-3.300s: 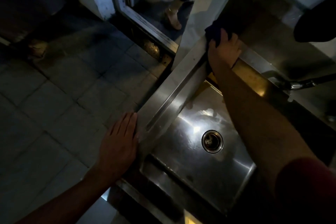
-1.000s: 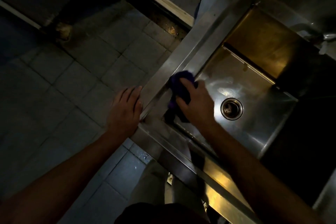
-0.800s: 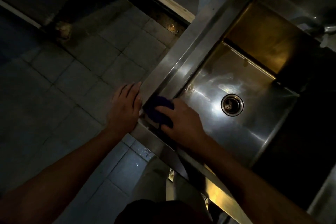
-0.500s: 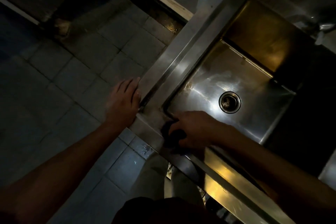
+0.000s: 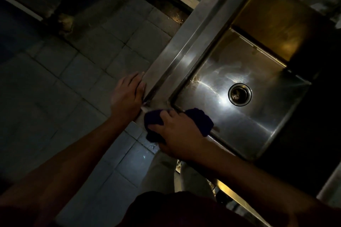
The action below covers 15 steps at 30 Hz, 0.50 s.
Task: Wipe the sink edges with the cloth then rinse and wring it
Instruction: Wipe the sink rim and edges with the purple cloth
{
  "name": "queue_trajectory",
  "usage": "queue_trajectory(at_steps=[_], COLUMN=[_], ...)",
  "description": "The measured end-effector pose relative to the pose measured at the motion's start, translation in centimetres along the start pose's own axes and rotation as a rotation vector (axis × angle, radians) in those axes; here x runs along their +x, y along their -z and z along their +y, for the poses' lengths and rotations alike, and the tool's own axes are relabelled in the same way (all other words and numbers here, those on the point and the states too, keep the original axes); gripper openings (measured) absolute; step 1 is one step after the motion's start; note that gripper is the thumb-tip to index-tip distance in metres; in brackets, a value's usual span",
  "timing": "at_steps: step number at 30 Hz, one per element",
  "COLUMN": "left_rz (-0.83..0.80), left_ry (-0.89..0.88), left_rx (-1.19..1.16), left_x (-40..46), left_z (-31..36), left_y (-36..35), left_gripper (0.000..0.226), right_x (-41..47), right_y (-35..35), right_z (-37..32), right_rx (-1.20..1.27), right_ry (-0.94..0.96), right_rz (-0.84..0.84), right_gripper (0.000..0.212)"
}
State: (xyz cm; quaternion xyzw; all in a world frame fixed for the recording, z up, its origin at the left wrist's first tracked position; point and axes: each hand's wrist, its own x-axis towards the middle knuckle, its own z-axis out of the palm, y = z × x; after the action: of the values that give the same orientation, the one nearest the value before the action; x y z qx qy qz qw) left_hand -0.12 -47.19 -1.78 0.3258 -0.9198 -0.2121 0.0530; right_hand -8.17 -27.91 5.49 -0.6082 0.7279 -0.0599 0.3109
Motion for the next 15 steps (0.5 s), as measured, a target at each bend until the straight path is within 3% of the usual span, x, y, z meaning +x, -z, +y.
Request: queue_trajectory(at_steps=[6, 11, 15], left_rz=[0.030, 0.035, 0.010], left_ry=[-0.007, 0.010, 0.036], left_rx=[0.026, 0.041, 0.024], left_x=[-0.2, -0.3, -0.4], left_z=[0.3, 0.7, 0.7], left_y=[0.1, 0.2, 0.3], left_gripper=[0.045, 0.046, 0.048], right_x=[-3.3, 1.9, 6.2], right_y=[2.9, 5.2, 3.0], right_z=[4.1, 5.0, 2.3], right_rx=[0.058, 0.207, 0.046], right_ry=[-0.011, -0.211, -0.231], right_rz=[-0.209, 0.264, 0.259], right_gripper=[0.040, 0.057, 0.060])
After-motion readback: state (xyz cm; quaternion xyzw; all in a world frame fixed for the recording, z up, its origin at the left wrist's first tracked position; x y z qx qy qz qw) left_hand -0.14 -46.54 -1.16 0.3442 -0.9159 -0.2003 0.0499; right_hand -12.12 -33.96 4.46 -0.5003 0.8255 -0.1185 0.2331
